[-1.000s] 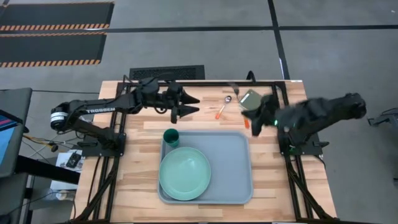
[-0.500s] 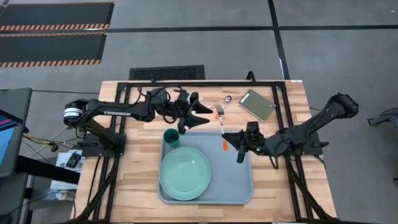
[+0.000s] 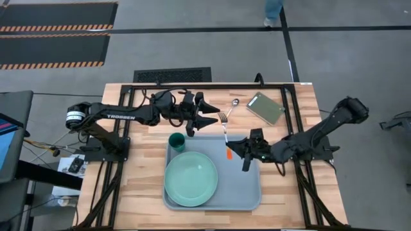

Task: Pick and place plate/cup/fork/spoon on tray
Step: Put the orange fork on the gray tray to the right of the green plate

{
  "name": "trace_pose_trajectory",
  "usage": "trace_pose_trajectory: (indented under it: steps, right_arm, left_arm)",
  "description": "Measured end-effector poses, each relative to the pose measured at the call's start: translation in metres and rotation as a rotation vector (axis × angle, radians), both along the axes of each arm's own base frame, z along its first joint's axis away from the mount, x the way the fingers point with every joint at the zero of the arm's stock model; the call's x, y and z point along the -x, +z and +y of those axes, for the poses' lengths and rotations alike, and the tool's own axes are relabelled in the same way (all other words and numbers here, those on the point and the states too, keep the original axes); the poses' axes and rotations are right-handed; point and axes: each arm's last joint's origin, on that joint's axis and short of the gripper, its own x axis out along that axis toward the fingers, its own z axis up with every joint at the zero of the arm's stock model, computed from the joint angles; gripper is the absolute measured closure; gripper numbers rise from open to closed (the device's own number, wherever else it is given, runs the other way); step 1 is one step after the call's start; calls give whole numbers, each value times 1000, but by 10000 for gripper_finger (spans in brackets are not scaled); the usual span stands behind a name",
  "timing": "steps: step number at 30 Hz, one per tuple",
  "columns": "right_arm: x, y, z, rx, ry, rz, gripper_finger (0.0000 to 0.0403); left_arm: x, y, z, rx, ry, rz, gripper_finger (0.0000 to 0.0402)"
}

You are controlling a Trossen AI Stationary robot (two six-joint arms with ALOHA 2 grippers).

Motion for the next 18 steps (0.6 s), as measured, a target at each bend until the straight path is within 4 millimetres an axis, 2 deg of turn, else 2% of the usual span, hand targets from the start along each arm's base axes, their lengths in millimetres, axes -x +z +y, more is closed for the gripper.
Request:
trace_pose_trajectory:
  steps: [8,18]
  right_arm:
    - [-13,-10,2,-12,18,-1,394]
    - [-14,-10,1,-3,25,3,393]
  left_arm:
    - [0,-1,-1,0,-9,8,178]
    - [-1,-2,-1,-13,2,15,191]
